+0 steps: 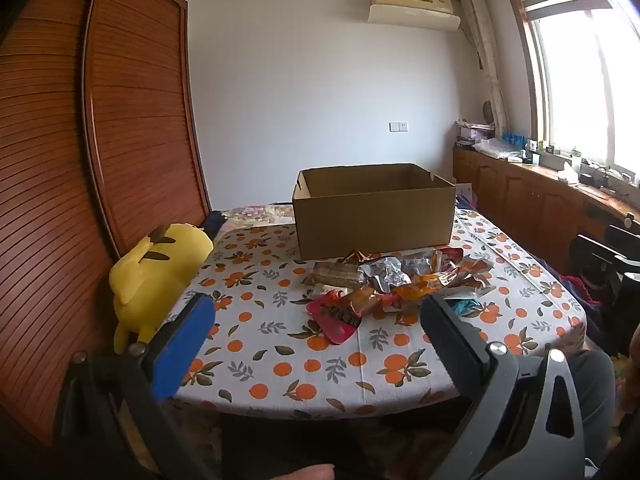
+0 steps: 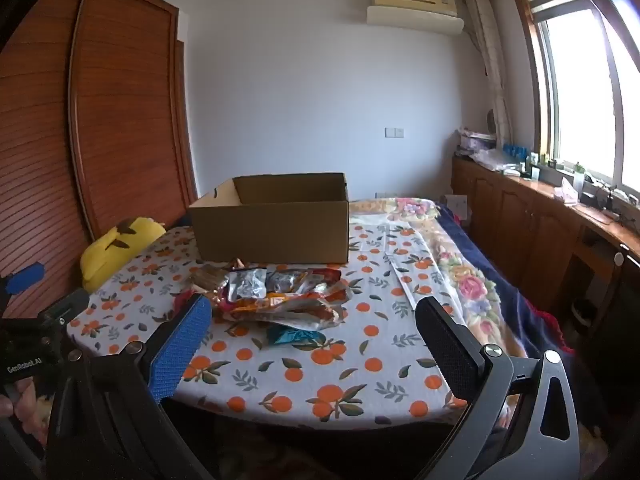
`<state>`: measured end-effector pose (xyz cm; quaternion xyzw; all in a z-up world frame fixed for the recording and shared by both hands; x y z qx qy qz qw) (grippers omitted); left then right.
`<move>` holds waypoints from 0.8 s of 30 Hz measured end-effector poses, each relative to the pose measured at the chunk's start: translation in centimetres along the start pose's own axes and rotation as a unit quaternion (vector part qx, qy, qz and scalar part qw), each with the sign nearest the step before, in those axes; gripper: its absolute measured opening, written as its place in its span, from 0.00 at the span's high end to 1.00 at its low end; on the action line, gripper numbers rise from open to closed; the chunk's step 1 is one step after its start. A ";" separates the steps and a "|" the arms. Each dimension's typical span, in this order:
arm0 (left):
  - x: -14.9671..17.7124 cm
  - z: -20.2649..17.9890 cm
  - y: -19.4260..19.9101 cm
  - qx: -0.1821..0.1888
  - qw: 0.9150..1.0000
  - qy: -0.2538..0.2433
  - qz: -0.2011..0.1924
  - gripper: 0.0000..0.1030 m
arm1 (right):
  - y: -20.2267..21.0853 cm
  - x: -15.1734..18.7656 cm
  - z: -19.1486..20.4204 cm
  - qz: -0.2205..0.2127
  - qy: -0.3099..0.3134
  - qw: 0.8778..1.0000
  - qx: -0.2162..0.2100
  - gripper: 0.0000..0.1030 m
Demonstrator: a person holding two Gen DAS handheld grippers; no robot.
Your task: Organize snacks
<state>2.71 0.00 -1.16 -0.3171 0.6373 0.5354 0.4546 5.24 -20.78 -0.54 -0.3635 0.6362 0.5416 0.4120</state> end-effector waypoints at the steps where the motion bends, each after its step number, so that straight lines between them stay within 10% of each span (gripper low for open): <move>1: 0.0 0.0 0.0 0.000 1.000 0.000 0.001 0.00 | 0.0 0.0 0.0 -0.005 -0.003 1.000 0.000 0.00; 24: -0.5 0.1 0.6 -0.006 1.000 -0.004 -0.002 0.00 | 0.2 0.0 -0.1 -0.001 0.003 1.000 0.003 0.00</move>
Point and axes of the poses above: each gripper's, at about its wrist camera, not at the fingertips, and y roughly against the way its jaws point, z to its left, x to its underside, the point moved 3 cm from there along -y, roughly the way its jaws point, and after that the axes turned 13 degrees about x, right-handed, at the moved point
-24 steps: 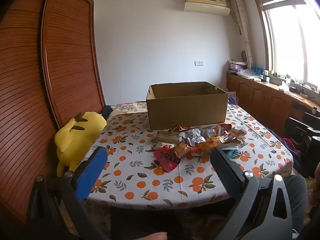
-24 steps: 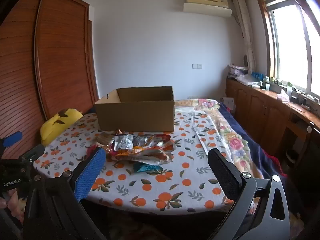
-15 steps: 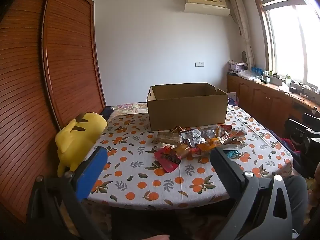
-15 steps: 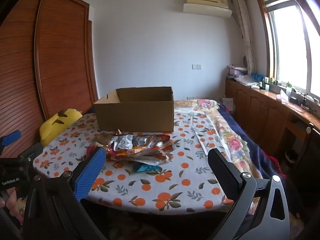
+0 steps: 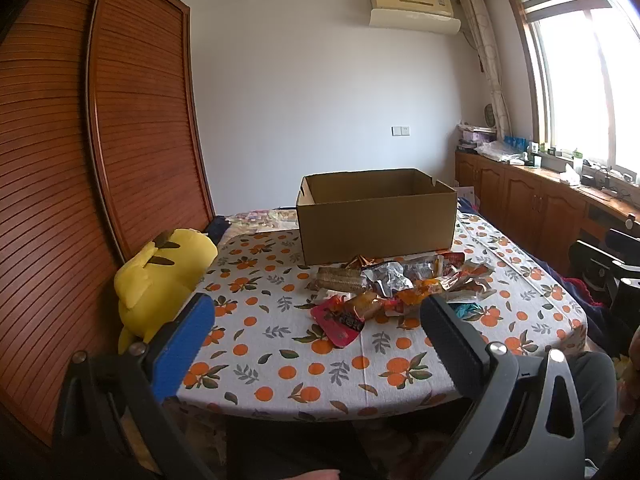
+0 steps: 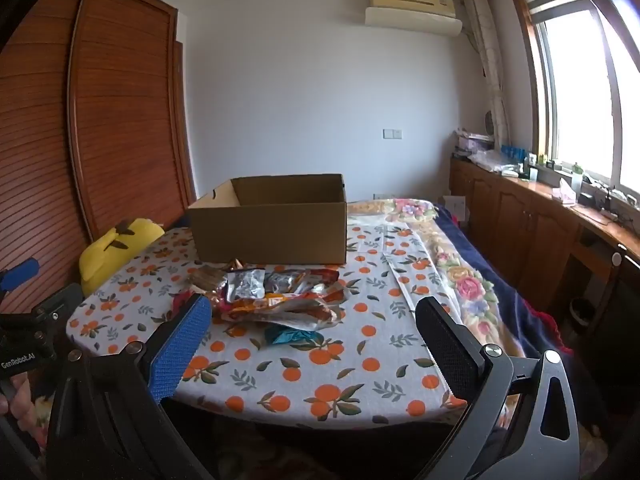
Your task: Organize snacks
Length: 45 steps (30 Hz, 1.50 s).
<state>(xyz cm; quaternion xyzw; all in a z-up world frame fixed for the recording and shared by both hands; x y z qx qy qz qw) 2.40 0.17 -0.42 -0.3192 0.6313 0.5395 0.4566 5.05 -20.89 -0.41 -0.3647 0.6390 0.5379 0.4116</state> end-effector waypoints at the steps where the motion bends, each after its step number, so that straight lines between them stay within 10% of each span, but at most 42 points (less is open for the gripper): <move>1: 0.0 0.0 0.0 0.000 1.000 0.000 0.000 0.00 | 0.0 0.0 0.0 0.000 0.000 1.000 0.000 0.00; 45: -0.8 0.4 0.5 -0.005 1.000 0.000 -0.009 0.00 | 0.3 -0.2 0.0 -0.001 0.000 1.000 0.000 0.00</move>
Point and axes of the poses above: each gripper's, at about its wrist camera, not at the fingertips, and y roughly against the way its jaws point, z to its left, x to its underside, the point moved 3 cm from there along -y, roughly the way its jaws point, and after that the axes turned 13 degrees about x, right-handed, at the moved point
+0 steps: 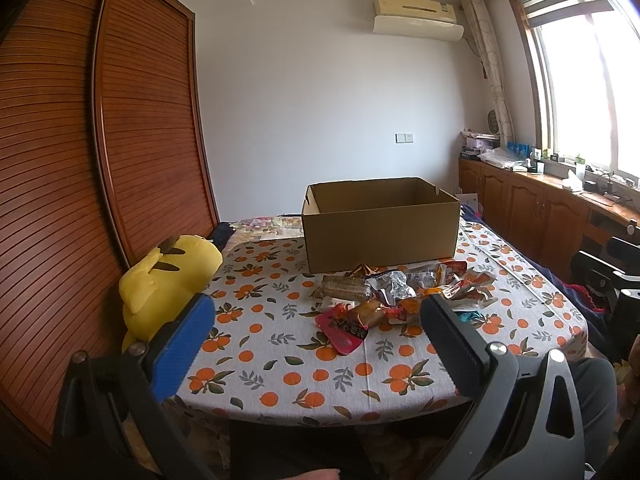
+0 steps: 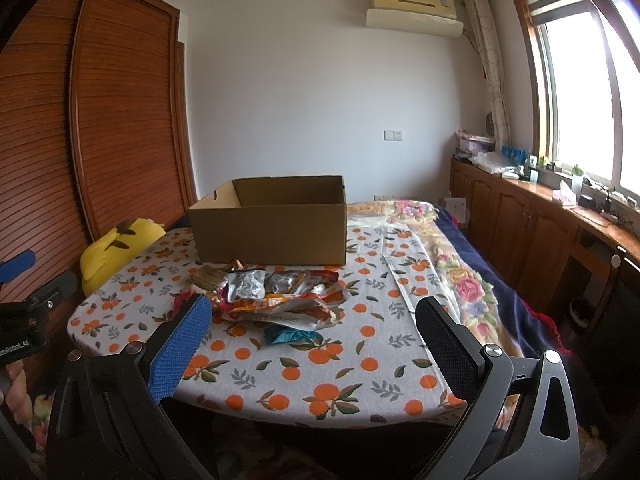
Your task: Organize snacks
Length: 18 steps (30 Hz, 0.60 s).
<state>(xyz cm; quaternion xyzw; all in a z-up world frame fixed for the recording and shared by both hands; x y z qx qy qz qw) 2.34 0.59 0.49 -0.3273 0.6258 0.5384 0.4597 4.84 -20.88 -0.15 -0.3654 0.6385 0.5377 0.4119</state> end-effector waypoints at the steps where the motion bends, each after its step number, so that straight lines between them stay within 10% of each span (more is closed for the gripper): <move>1: 0.0 0.0 0.0 0.000 1.000 -0.001 0.000 0.00 | 0.0 0.0 0.0 0.000 0.000 1.000 0.000 0.00; 18: 0.1 -0.1 0.1 0.001 1.000 0.001 0.000 0.00 | -0.2 0.3 0.3 0.003 0.000 1.000 0.000 0.00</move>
Point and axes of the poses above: each gripper's, at about its wrist camera, not at the fingertips, and y roughly against the way its jaws point, z to its left, x to its underside, the point moved 3 cm from there along -y, roughly the way its jaws point, and after that the axes turned 13 degrees about x, right-handed, at the moved point
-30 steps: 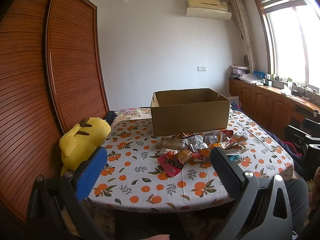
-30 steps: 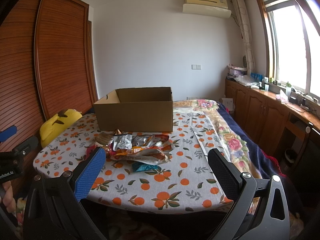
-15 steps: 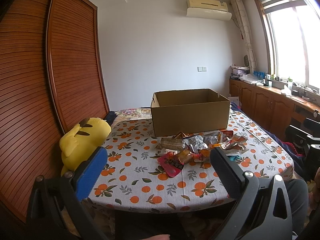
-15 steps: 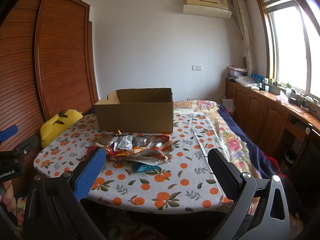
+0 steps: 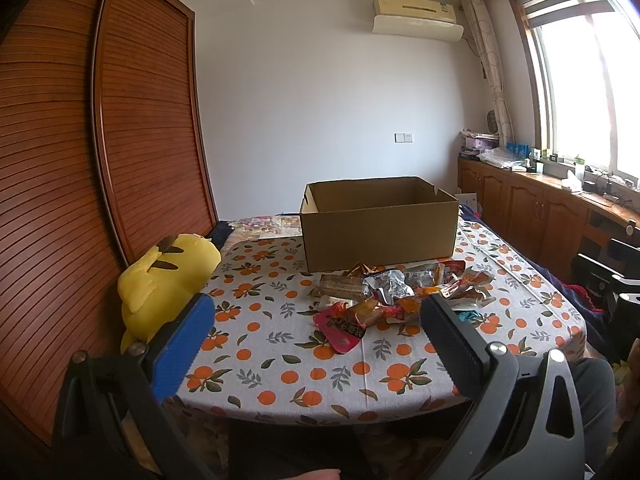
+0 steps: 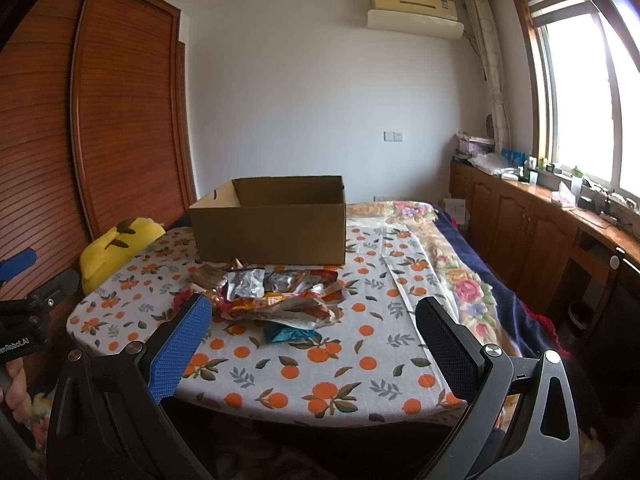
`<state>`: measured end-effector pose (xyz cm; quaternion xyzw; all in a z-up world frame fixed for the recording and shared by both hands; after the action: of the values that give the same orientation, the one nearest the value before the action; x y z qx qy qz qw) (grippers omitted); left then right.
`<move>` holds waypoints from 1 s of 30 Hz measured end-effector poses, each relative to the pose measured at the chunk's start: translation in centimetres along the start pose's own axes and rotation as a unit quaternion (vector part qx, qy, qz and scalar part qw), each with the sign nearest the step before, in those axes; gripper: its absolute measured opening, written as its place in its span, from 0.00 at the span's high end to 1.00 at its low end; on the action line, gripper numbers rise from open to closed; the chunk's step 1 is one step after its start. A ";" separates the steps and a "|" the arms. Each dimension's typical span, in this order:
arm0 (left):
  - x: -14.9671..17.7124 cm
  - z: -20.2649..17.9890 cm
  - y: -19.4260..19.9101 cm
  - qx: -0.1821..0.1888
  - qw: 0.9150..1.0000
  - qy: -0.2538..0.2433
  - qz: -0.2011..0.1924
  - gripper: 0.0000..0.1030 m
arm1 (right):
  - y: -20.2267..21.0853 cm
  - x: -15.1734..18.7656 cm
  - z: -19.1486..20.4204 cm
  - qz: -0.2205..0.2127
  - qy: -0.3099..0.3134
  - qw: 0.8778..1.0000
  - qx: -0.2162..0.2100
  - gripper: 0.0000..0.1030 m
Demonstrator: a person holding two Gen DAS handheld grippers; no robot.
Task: Organize snacks
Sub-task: 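Reach the left tool to the red snack bag while the right tool reaches the orange packet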
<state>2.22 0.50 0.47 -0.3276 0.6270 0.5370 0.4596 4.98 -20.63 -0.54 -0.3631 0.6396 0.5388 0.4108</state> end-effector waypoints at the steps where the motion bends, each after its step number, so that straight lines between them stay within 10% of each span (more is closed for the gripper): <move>1: 0.1 0.0 0.0 0.000 1.000 0.000 0.001 0.00 | 0.1 -0.1 0.0 0.001 0.000 1.000 0.000 0.00; 30: 3.5 2.4 -12.6 0.057 0.992 0.020 0.109 0.00 | -13.3 2.3 2.2 0.098 0.054 0.988 -0.106 0.01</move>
<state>12.93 0.50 -7.46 -0.2412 0.6976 0.5409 0.4032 16.43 -20.57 -8.07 -0.3691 0.6326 0.6206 0.2799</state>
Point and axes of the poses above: each gripper's, at about its wrist camera, not at the fingertips, and y roughly against the way its jaws point, z to its left, x to its underside, the point moved 3 cm from there along -y, roughly the way its jaws point, and after that the axes turned 13 degrees about x, right-handed, at the moved point
